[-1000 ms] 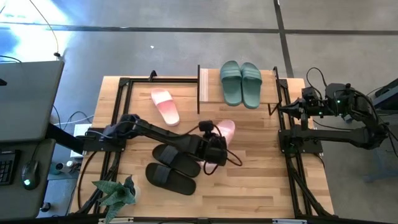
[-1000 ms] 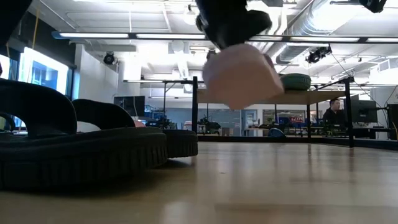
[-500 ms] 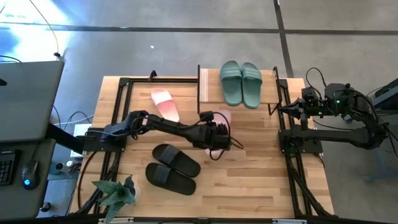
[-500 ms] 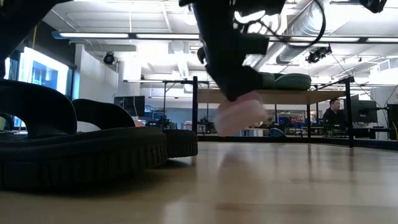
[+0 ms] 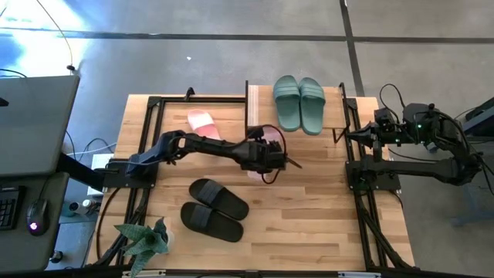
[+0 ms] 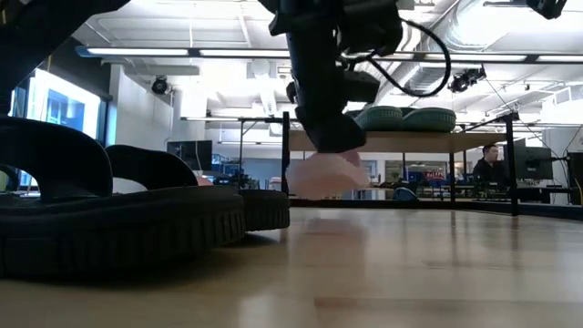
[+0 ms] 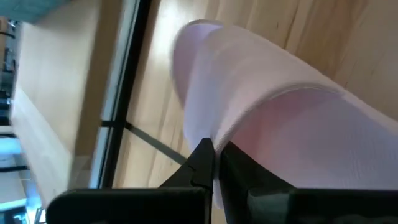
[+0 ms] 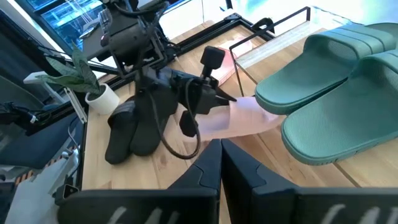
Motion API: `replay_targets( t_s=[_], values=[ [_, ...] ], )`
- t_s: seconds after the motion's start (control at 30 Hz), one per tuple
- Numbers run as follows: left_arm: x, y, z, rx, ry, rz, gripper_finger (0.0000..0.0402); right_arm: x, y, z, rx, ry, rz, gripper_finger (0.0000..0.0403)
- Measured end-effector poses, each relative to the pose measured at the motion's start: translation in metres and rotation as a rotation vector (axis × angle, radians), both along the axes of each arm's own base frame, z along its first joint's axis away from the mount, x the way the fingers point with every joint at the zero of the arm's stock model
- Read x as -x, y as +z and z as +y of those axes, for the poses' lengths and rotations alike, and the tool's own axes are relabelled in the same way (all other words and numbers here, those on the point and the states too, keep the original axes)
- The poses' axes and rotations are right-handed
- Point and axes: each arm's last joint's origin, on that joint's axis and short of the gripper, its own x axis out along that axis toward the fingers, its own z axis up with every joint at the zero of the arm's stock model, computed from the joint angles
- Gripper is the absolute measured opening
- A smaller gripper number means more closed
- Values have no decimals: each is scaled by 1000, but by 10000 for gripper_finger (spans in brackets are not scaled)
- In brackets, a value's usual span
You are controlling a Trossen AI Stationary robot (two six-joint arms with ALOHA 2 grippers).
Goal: Pick and place slides into the shelf
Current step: Put the left pink slide under the shelf
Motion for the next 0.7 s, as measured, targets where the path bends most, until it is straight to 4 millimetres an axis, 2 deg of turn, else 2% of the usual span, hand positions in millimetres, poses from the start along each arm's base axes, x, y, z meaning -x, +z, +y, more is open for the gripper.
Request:
replay_targets(
  t_s=[0.1, 0.23, 0.47, 0.7],
  values=[
    [1, -4, 6, 21, -5, 22, 0, 0, 0, 0, 0, 0, 0, 2],
    [1, -19, 12, 29, 2, 75, 0, 0, 0, 0, 0, 0, 0, 2],
    [0, -33, 16, 25, 9, 114, 0, 0, 0, 0, 0, 0, 0, 2],
    [1, -33, 21, 20, 22, 116, 0, 0, 0, 0, 0, 0, 0, 2]
  ],
)
